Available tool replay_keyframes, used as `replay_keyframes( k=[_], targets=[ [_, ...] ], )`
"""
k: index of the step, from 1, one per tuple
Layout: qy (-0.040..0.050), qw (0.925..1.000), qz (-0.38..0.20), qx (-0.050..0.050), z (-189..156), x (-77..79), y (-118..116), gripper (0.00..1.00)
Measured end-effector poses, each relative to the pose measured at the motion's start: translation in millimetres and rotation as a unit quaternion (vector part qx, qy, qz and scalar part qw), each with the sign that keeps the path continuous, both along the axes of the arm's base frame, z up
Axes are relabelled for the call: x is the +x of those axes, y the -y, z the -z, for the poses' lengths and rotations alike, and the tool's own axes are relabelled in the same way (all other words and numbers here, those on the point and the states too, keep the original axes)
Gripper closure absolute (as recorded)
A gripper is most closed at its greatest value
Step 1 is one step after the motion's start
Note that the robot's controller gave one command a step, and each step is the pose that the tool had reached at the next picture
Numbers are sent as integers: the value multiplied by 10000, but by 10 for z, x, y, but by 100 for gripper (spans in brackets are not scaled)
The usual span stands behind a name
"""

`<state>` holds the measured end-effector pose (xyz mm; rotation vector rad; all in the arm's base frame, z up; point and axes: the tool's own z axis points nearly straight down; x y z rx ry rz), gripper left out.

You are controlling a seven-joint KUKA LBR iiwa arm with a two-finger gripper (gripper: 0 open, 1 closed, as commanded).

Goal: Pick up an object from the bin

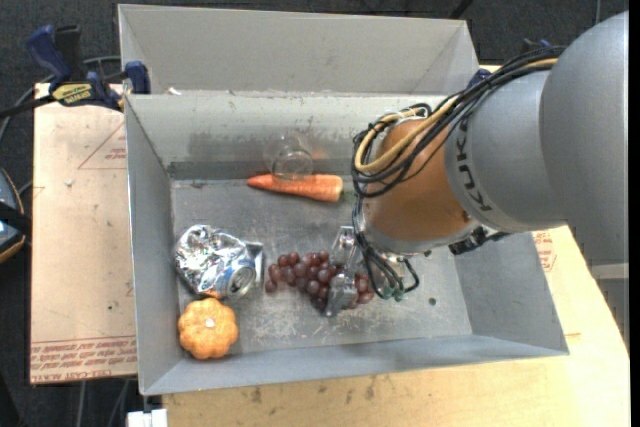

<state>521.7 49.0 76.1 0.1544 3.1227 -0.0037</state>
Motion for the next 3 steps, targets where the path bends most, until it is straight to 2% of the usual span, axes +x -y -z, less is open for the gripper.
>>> replay_keyframes(
  k=[3],
  targets=[
    [-28, 10000, 3, 10, -74, -9, -6, 100]
  ],
)
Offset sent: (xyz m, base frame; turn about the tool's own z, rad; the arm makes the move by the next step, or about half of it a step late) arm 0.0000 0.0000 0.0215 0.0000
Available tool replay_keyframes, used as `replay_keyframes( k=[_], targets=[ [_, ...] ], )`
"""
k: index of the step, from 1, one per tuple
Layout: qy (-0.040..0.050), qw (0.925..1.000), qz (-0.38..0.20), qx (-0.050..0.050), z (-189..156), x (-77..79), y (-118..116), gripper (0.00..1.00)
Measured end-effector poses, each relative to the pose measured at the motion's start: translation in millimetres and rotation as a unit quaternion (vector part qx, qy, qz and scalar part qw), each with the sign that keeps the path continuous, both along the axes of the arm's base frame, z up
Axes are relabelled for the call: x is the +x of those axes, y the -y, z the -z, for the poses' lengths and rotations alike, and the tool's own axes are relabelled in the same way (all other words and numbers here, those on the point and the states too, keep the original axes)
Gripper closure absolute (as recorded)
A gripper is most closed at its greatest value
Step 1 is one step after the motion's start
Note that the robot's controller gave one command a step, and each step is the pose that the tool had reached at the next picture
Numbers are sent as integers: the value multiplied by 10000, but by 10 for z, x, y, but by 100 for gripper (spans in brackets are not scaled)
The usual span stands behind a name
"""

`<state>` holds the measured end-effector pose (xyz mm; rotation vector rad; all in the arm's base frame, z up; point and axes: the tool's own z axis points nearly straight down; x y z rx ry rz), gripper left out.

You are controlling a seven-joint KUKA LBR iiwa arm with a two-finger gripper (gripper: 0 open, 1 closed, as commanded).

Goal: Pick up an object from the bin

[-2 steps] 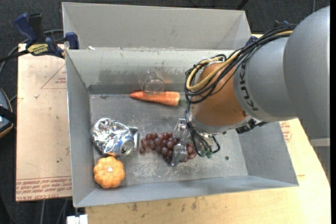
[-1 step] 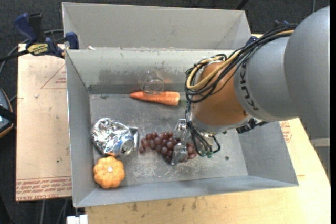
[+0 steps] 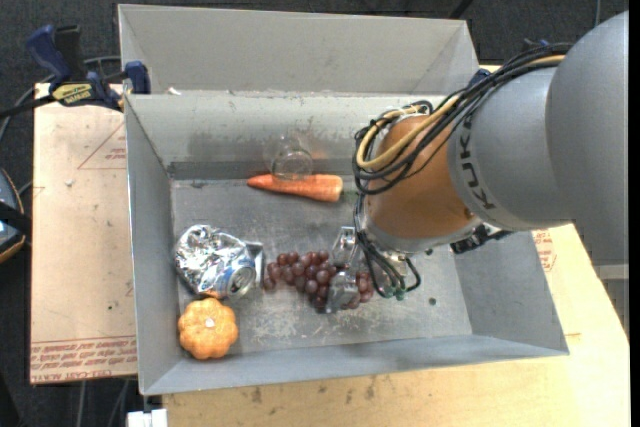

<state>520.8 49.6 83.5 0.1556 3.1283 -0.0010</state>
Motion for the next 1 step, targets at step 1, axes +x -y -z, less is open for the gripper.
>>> replay_keyframes(
  k=[1],
  targets=[
    [-47, 10000, -4, 6, -53, -21, -8, 100]
  ],
)
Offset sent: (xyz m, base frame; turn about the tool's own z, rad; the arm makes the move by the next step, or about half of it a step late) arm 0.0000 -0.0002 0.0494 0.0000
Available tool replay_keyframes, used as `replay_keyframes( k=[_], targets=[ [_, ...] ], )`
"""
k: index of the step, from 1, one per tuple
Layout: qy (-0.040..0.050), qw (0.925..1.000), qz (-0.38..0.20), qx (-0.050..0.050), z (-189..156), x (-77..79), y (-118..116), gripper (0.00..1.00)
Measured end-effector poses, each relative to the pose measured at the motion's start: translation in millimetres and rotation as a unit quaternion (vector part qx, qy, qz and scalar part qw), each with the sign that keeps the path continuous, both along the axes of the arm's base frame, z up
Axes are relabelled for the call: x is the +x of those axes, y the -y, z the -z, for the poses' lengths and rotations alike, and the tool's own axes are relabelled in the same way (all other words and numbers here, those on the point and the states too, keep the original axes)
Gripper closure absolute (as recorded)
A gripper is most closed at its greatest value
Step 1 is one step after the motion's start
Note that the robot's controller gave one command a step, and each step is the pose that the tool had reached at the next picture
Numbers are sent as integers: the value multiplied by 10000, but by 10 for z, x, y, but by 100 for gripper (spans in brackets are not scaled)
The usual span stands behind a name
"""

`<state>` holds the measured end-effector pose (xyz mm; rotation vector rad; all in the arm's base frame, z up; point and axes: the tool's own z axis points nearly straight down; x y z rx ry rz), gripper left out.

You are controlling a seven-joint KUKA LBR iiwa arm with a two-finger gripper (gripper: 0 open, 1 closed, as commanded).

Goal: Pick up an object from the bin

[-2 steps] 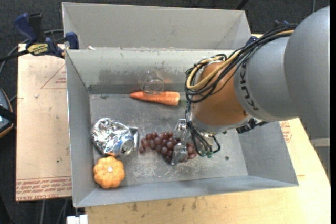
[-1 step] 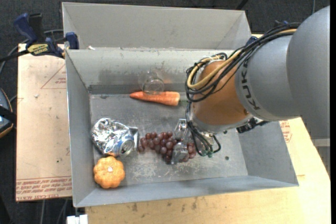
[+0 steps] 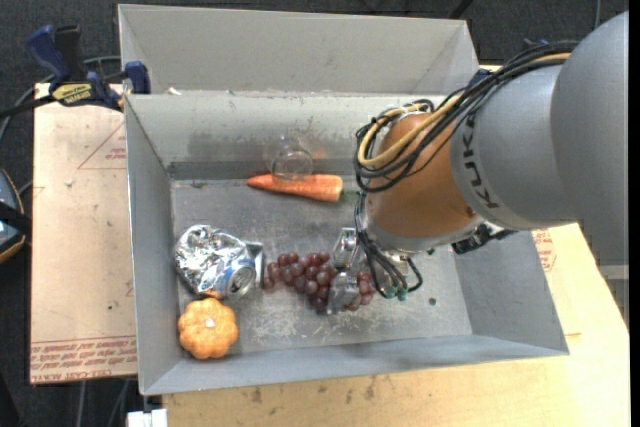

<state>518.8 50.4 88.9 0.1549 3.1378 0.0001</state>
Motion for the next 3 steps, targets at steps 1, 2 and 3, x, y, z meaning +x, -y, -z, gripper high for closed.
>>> replay_keyframes(
  k=[1, 2, 3],
  targets=[
    [-16, 10000, 1, 2, -130, -5, 0, 100],
    [5, 10000, 1, 4, -240, 4, -2, 100],
    [-10, 10000, 0, 3, -316, -2, -2, 100]
  ],
)
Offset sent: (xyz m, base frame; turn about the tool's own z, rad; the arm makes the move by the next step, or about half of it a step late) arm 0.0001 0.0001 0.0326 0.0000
